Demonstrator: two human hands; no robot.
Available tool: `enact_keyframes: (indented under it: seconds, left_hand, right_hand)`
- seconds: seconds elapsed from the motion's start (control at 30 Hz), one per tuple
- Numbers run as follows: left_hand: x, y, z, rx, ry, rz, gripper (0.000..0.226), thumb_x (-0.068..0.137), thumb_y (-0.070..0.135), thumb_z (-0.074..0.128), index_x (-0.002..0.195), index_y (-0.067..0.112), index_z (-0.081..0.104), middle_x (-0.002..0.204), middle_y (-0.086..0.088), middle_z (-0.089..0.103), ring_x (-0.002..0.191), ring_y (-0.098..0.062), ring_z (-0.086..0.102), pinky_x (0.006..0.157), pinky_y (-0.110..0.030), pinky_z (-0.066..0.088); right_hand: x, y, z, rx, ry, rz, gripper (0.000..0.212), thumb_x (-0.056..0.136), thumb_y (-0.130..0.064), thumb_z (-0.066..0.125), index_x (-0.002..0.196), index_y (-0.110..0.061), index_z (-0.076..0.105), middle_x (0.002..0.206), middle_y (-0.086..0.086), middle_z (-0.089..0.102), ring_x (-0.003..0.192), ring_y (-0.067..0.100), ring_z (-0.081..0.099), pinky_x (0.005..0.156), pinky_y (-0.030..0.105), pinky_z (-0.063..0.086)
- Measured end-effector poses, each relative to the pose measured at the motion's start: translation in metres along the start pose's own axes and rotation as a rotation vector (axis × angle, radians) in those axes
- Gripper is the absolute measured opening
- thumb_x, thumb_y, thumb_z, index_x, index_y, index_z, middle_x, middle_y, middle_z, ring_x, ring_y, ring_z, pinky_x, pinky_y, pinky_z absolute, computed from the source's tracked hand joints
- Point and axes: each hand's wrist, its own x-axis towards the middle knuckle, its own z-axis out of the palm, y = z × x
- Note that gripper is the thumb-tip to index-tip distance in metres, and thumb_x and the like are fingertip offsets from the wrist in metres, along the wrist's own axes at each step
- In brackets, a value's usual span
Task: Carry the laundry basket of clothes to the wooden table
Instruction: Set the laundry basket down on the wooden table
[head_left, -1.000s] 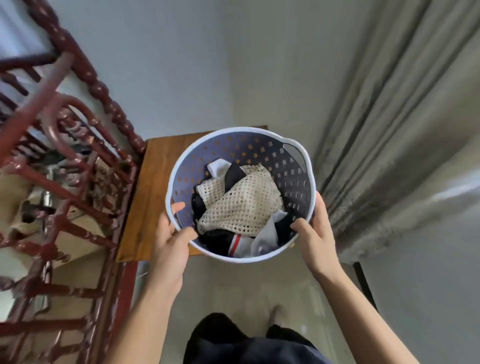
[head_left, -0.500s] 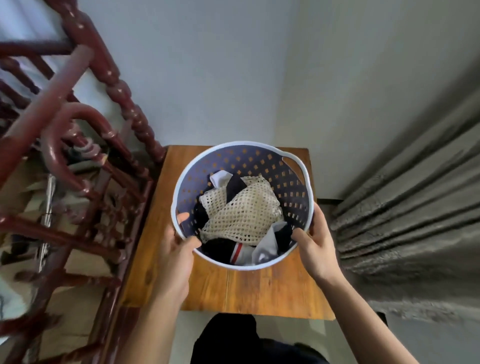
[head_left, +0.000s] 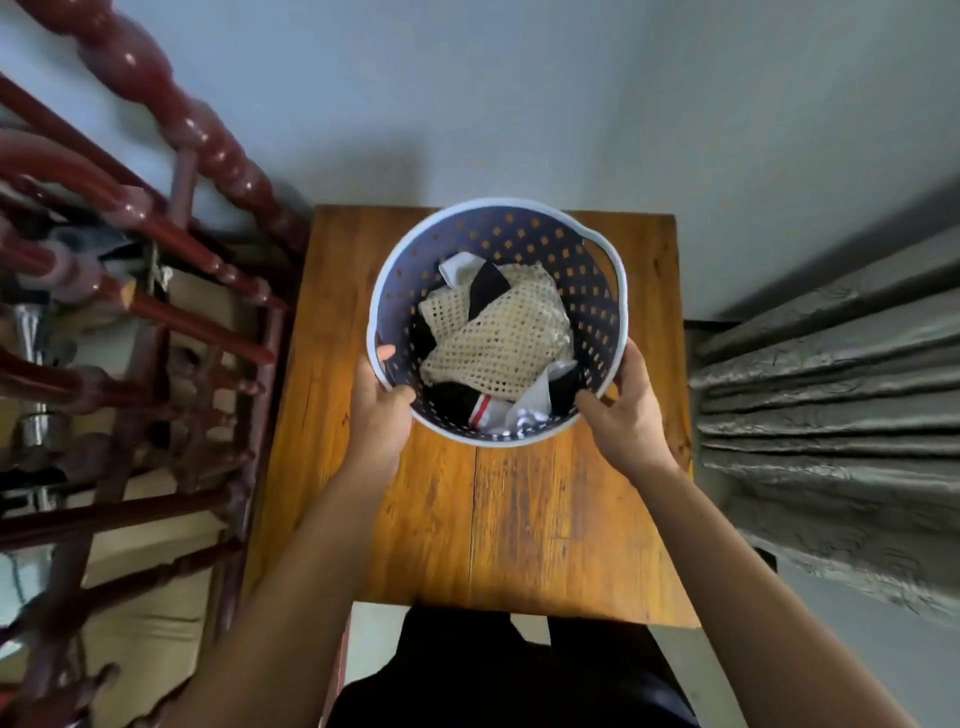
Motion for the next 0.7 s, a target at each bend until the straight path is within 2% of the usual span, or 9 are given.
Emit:
enact_keyframes:
  seconds: [0.1,0.2,0.27,0.3,0.37,0.43,0.53,0.63,0.7]
  left_hand:
    - [0.006,-0.004,0.008,0.077,0.015,0.013,0.062,0.092,-0.005,0.044,0.147,0.024,0.042,0.119,0.013,0.058,0.113,-0.013,0.056,0.098,-0.031,0.043]
    - [0.004,-0.008,0.017,0.149,0.072,0.033,0.073,0.096,-0.003,0.04,0.16,0.021,0.013,0.135,0.007,0.042,0.118,-0.017,0.05,0.094,-0.03,0.038]
    - [-0.003,-0.011,0.022,0.209,0.157,0.105,0.082,0.096,0.0,0.042,0.161,0.02,-0.003,0.146,0.001,0.04,0.119,-0.026,0.056,0.09,-0.032,0.042]
    - [-0.007,-0.014,0.025,0.241,0.203,0.148,0.085,0.095,0.003,0.046,0.161,0.019,-0.005,0.157,-0.006,0.036,0.128,-0.031,0.054,0.092,-0.034,0.045]
    - [-0.016,-0.019,0.035,0.208,0.263,0.126,0.092,0.092,0.004,0.053,0.161,0.019,-0.006,0.169,-0.012,0.017,0.146,-0.032,0.039,0.108,-0.038,0.043]
    - [-0.029,-0.024,0.048,0.031,0.248,-0.044,0.096,0.091,0.003,0.058,0.16,0.023,-0.006,0.17,-0.012,0.014,0.148,-0.03,0.036,0.115,-0.042,0.038]
    - [-0.041,-0.03,0.061,-0.118,0.241,-0.181,0.074,0.094,0.002,0.052,0.158,0.017,0.018,0.153,-0.011,0.045,0.137,-0.032,0.049,0.107,-0.041,0.044]
    - [-0.036,-0.023,0.058,-0.135,0.241,-0.187,0.05,0.095,-0.001,0.043,0.143,0.011,0.043,0.133,-0.009,0.06,0.122,-0.029,0.058,0.095,-0.034,0.047]
    - [-0.027,-0.015,0.048,-0.143,0.245,-0.166,0.05,0.094,-0.002,0.043,0.142,0.012,0.046,0.132,-0.008,0.06,0.12,-0.027,0.058,0.095,-0.035,0.048]
  right_hand:
    - [0.011,0.004,-0.001,-0.002,-0.064,0.032,0.064,0.09,-0.014,0.066,0.144,-0.034,0.04,0.12,-0.012,0.063,0.116,0.017,0.062,0.098,0.042,0.056]
    - [0.013,0.003,-0.003,-0.006,-0.106,0.015,0.06,0.087,-0.027,0.061,0.14,-0.044,0.037,0.118,-0.013,0.064,0.114,0.017,0.062,0.094,0.044,0.058]
    - [0.014,0.004,-0.006,-0.036,-0.132,-0.002,0.065,0.087,-0.033,0.059,0.146,-0.04,0.034,0.126,-0.007,0.064,0.118,0.019,0.062,0.095,0.05,0.057]
    - [0.015,0.005,-0.009,-0.069,-0.165,-0.007,0.071,0.089,-0.035,0.061,0.151,-0.04,0.028,0.133,-0.006,0.062,0.123,0.02,0.061,0.099,0.051,0.055]
    - [0.022,0.007,-0.015,-0.124,-0.219,-0.011,0.086,0.091,-0.048,0.064,0.159,-0.043,0.012,0.152,-0.004,0.052,0.139,0.022,0.052,0.109,0.052,0.048]
    - [0.029,0.007,-0.02,-0.148,-0.23,0.0,0.096,0.092,-0.058,0.063,0.163,-0.039,0.001,0.164,-0.005,0.039,0.147,0.017,0.042,0.115,0.049,0.042]
    - [0.043,0.007,-0.023,-0.151,-0.231,0.006,0.091,0.101,-0.044,0.059,0.166,-0.03,-0.003,0.164,-0.003,0.037,0.138,0.009,0.043,0.111,0.031,0.036]
    - [0.053,0.005,-0.016,-0.137,-0.214,-0.044,0.075,0.102,-0.019,0.054,0.163,-0.035,0.013,0.129,-0.009,0.065,0.11,0.005,0.064,0.086,0.015,0.049]
    - [0.055,0.001,-0.008,-0.119,-0.211,-0.064,0.074,0.099,-0.012,0.053,0.159,-0.04,0.021,0.112,-0.015,0.067,0.099,0.004,0.066,0.077,0.023,0.052]
